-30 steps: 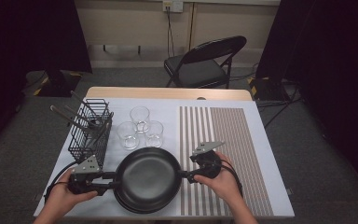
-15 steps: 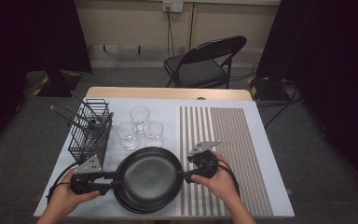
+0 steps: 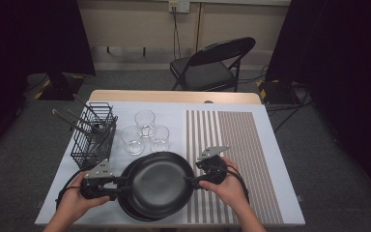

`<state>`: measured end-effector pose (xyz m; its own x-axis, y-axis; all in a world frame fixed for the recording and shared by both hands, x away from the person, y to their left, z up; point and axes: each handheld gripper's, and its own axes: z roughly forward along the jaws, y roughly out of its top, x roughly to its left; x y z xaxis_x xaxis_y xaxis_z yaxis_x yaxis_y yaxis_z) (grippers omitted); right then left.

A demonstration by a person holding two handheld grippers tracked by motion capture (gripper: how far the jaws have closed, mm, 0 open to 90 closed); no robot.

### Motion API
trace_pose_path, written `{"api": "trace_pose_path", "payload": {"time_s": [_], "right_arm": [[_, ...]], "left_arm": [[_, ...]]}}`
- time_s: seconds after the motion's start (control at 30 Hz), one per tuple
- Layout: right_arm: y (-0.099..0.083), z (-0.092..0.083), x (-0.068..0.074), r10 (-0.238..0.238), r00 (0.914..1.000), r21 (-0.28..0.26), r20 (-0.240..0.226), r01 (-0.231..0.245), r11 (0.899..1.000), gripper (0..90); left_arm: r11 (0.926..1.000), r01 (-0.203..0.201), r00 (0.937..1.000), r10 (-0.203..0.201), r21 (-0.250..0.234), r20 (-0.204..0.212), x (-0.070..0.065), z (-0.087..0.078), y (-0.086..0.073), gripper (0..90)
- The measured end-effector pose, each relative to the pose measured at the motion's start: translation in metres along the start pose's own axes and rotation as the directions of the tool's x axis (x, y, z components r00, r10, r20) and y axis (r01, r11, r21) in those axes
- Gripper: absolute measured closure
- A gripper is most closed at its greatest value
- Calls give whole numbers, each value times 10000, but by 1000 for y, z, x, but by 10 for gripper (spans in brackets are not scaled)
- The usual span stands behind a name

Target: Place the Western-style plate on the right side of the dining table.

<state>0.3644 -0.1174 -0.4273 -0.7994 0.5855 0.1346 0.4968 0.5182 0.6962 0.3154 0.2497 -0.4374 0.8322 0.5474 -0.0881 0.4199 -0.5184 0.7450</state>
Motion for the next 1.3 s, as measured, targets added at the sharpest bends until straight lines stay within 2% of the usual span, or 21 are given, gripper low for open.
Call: {"api": "trace_pose_path", "payload": {"time_s": [0.17, 0.37, 0.57, 0.7, 1.13, 1.23, 1.3], "right_arm": [[-2, 3, -1, 126, 9999, 125, -23, -125, 9998, 260], [-1, 3, -1, 31, 10000, 129, -46, -30, 9999, 264], [-2, 3, -1, 159, 9998, 161, -69, -158, 9997, 264], [-2, 3, -2, 207, 9997, 129, -112, -206, 9997, 262], [-3, 5, -2, 361, 9990, 179, -247, -357, 9992, 266], [-3, 5, -3, 458, 9986, 178, -267, -454, 9988, 266], [-3, 5, -3, 544, 9982, 216, -270, -538, 9983, 270]], "left_arm": [[10000, 73, 10000, -73, 12, -41, 0, 0, 0, 607], [10000, 83, 10000, -83, 10, -50, 0, 0, 1, 612], [10000, 57, 9998, -56, 15, -175, 0, 2, 2, 612], [9999, 5, 9991, 2, 159, -418, 0, 3, 5, 611], [9999, 74, 9992, -69, 123, -401, 0, 4, 5, 613], [9998, -7, 9990, 16, 215, -453, 0, 4, 6, 613], [9999, 81, 9988, -75, 140, -474, 0, 4, 5, 614]]}}
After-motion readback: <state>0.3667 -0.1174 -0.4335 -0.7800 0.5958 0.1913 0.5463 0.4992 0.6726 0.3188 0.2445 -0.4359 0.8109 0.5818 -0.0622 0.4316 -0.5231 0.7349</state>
